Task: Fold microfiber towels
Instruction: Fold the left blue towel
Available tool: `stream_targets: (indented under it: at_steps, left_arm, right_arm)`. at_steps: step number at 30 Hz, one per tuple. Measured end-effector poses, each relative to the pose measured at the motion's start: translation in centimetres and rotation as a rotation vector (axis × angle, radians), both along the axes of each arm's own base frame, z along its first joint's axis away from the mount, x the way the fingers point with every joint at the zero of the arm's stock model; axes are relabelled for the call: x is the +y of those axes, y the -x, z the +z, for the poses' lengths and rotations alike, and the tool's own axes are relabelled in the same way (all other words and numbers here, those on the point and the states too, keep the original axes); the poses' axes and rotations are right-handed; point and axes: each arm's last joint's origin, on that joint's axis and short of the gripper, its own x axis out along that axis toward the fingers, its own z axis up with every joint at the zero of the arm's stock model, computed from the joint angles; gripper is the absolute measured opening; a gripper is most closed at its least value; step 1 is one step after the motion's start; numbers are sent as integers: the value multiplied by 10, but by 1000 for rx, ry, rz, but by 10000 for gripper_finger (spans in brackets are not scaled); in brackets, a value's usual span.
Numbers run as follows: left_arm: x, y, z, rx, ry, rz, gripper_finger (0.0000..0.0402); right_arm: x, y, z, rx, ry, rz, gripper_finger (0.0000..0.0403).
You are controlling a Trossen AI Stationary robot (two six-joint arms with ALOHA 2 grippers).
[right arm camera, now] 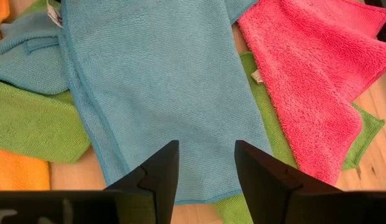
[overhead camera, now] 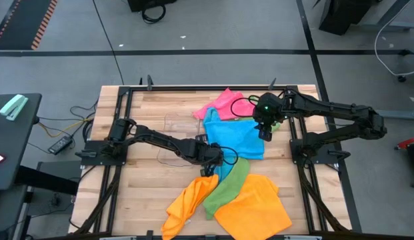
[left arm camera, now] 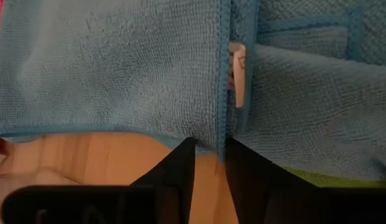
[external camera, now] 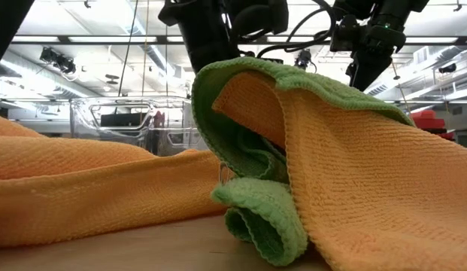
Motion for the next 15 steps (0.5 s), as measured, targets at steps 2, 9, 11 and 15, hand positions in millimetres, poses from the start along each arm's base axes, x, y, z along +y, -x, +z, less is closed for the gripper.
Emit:
stream_targets:
  at_steps: [2, 9, 11, 15]
  left_arm:
    - [0, 0, 0, -1, 0, 0, 78]
    - [0, 0, 0, 0, 0, -1, 39]
    - [0, 0, 0, 1, -1, -2, 26]
    - [0, 1, 3, 0, -1, -2, 8]
  right_arm:
    - [0, 0, 0, 0, 0, 0, 164]
    - [0, 0, 0, 0, 0, 0, 164]
    - [0, 0, 0, 0, 0, 0, 164]
    - [0, 0, 0, 1, 1, 2, 164]
